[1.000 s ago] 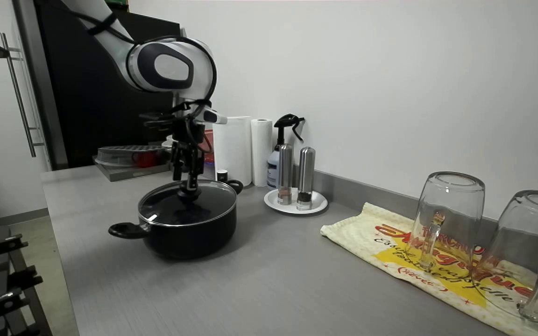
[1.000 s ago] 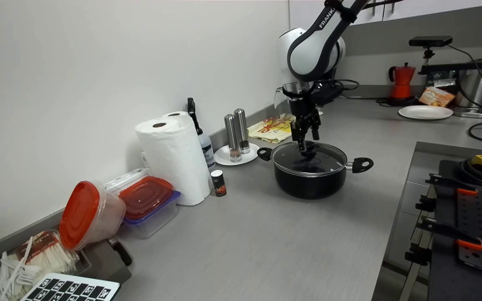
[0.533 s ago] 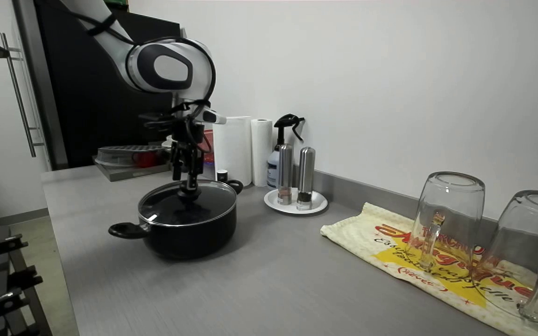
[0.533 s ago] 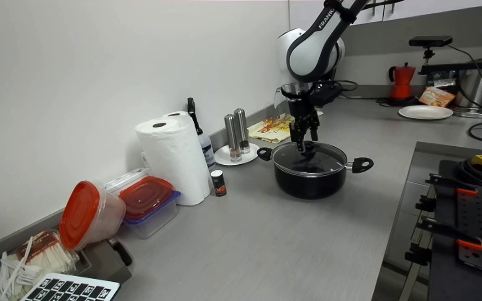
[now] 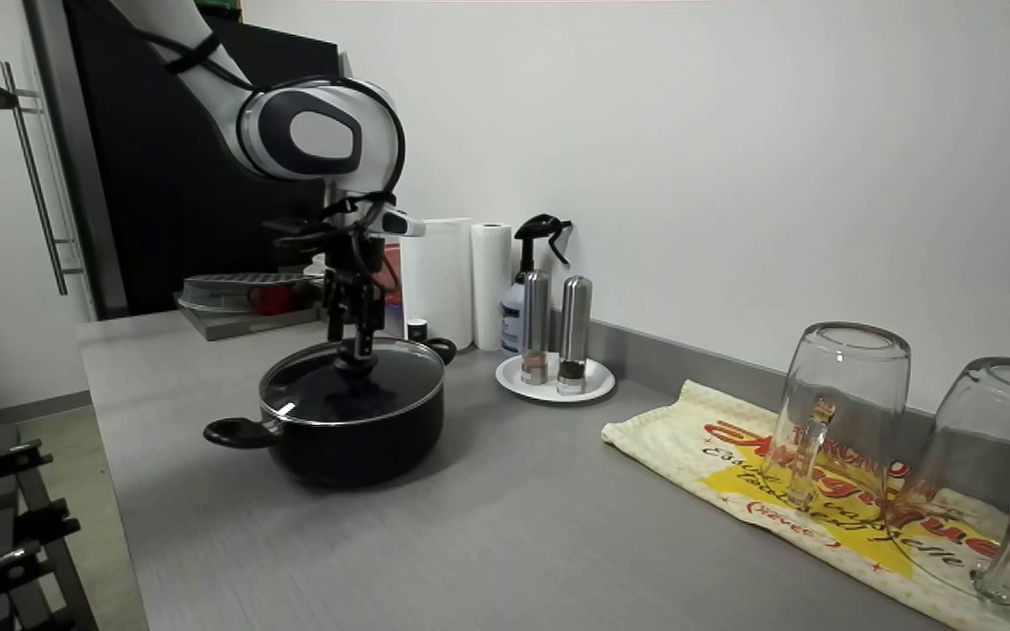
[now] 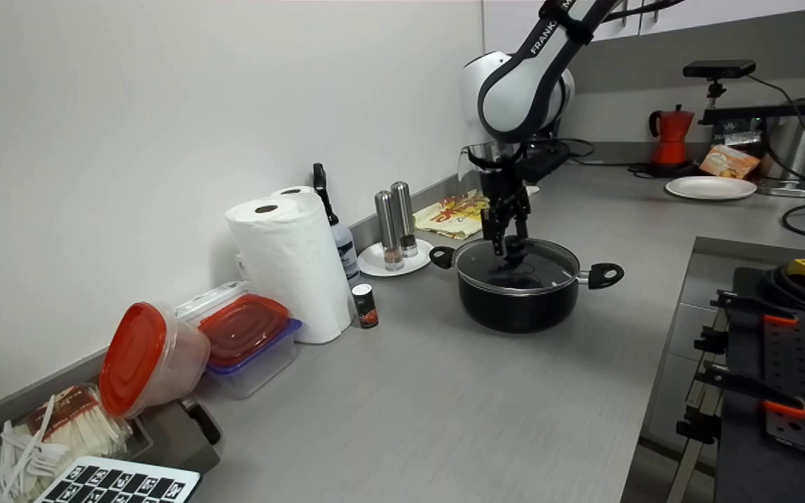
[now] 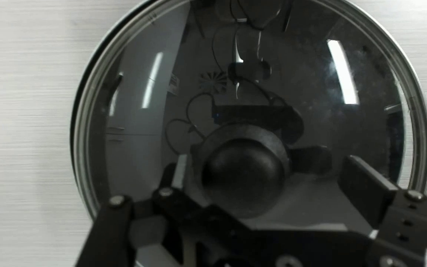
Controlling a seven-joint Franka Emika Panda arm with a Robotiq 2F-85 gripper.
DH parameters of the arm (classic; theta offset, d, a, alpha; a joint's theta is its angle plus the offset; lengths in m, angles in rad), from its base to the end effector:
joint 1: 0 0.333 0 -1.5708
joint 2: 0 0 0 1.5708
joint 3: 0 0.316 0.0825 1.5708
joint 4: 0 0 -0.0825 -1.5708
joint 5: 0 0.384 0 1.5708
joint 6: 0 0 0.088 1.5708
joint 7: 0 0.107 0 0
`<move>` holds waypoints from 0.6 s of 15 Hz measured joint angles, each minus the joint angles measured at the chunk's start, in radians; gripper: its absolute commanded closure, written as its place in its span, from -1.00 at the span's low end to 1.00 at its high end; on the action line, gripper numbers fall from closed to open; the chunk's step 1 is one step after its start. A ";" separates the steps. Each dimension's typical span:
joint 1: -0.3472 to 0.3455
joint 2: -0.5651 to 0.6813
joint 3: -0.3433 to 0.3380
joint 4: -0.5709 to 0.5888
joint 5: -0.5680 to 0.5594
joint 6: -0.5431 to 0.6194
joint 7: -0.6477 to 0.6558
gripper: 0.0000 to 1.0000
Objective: Pick up the lid from the pot and put it on the table.
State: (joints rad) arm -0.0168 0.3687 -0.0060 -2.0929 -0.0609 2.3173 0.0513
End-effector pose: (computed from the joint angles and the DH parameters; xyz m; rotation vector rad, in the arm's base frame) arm 0.5680 -0.0141 0.2328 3.0874 -0.0452 -0.2222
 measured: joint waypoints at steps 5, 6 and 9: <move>-0.002 0.006 0.000 0.001 0.000 0.010 -0.001 0.13; -0.003 0.005 0.000 0.002 0.000 0.010 -0.002 0.26; -0.006 -0.003 -0.001 0.005 0.000 0.008 -0.005 0.43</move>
State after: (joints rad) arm -0.0224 0.3658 -0.0069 -2.0877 -0.0606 2.3255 0.0462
